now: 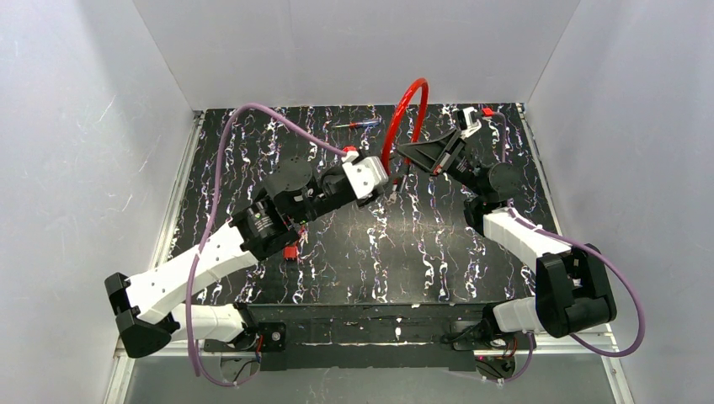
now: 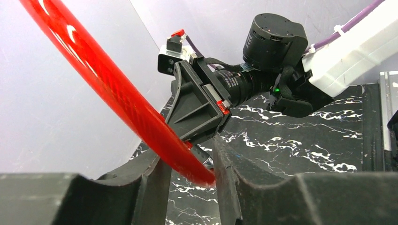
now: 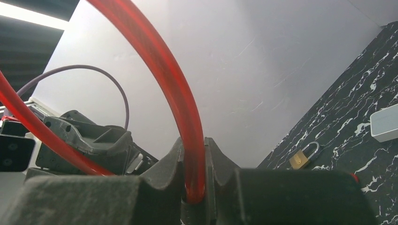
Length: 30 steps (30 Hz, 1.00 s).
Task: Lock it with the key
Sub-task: Lock the lock.
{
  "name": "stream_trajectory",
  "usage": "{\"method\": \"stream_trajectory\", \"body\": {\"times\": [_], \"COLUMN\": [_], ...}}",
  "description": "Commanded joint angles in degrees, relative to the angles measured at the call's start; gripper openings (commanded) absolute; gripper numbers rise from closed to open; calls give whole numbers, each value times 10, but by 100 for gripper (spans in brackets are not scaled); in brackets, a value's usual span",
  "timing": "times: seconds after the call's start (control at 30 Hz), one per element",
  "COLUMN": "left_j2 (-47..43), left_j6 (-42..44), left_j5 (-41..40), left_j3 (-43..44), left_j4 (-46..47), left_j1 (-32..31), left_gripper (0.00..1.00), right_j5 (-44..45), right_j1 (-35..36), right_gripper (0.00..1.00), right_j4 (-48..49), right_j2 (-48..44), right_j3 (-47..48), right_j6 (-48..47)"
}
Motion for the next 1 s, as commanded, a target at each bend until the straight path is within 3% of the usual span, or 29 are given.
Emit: {"method": "stream_trajectory", "body": {"times": [0.0,0.2,0.47,0.6,0.83,0.97], "left_j2": [9,13,-16,-38,-60,-52], "left_j6": [-20,-61,-97,-95,-1,28], "left_j5": [-21,-28,-12,-17,-20,-68], "left_j3": [26,49,26,-17,-102,-122], "left_j4": [-11,-62,-102,-113,-120,-95], "left_j1": [3,6,12,15,13,-8], "left_gripper": [38,59,67,66,45,43], "right_j5": [19,27,34,39,47,53], "right_j1": [1,-2,-9,-16,-21,-23], "right_gripper": [1,1,1,1,1,1], "right_j4": [28,35,-10,-42,-61,-61], "right_j2": [-9,-8,-7,-5,2,8], "right_j3": [0,9,15,13,14,18], "right_j6": [8,12,10,1,-11,-16]}}
